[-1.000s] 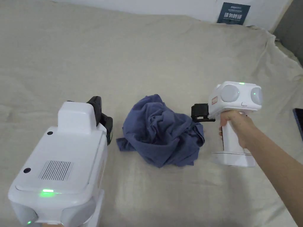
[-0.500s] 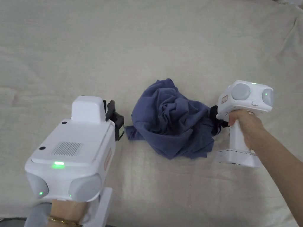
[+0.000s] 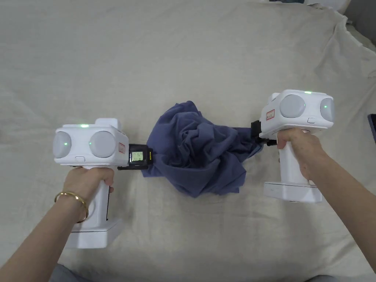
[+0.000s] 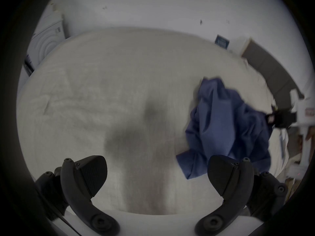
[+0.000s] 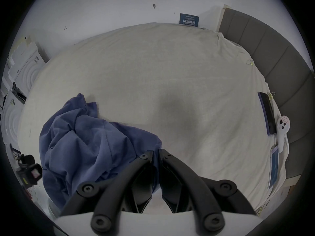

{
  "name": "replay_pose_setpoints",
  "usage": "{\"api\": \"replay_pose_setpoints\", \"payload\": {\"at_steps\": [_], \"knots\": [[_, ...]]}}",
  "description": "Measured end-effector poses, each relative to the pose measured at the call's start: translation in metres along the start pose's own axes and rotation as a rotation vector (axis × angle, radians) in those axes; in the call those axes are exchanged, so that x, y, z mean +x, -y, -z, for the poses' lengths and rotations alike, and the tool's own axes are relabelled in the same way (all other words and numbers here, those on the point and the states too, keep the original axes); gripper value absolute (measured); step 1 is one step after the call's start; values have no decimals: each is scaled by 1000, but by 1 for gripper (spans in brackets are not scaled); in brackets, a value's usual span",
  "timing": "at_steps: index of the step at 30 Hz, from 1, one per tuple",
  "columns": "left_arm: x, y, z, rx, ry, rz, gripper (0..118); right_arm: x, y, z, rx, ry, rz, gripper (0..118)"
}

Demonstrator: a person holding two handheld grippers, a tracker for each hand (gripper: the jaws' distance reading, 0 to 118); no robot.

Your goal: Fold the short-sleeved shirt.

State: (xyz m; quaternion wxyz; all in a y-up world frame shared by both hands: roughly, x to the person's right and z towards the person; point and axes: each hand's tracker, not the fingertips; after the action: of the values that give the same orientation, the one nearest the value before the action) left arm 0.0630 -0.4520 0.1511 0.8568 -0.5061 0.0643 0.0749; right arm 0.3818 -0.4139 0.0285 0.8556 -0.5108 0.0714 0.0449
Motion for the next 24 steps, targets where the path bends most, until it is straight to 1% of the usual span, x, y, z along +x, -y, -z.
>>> {"api": "replay_pose_setpoints", "payload": {"at_steps": [2,3,5,6,8,9,10,11,12,13,15,16,17,19,22,24], "knots": [[11,1,10,-13,-52,73,114,0,2,-3,6,-2,-2,5],[17,2,15,-23,-79,100,110,0,2,-5,8,-5,-3,5],[26,4,24,-56,-82,144,101,1,3,-6,13,-7,-3,5],[29,4,27,-67,-77,141,93,2,4,-7,15,-8,-4,5],[34,5,26,-58,-69,125,84,2,6,-9,17,-9,-5,5],[36,5,23,-51,-74,126,74,3,6,-9,19,-9,-5,5],[38,6,20,-41,-59,135,62,3,7,-10,19,-9,-6,5],[40,8,17,-28,-27,146,46,3,7,-10,19,-7,-6,5],[45,11,15,-17,-5,168,21,3,8,-10,19,-4,-5,5],[50,15,13,-6,9,203,0,4,8,-9,19,-2,-2,5],[62,21,15,-2,20,277,0,4,9,-10,18,-2,3,5],[66,22,16,2,-46,305,0,4,10,-12,19,-2,2,5],[65,21,14,1,-35,325,0,5,10,-15,23,-3,1,5],[54,13,6,4,7,285,0,8,9,-26,40,-10,1,5],[32,-2,-24,80,77,161,0,21,2,-49,79,-41,15,5],[16,-13,-45,130,67,120,0,31,-4,-68,123,-45,34,5]]}}
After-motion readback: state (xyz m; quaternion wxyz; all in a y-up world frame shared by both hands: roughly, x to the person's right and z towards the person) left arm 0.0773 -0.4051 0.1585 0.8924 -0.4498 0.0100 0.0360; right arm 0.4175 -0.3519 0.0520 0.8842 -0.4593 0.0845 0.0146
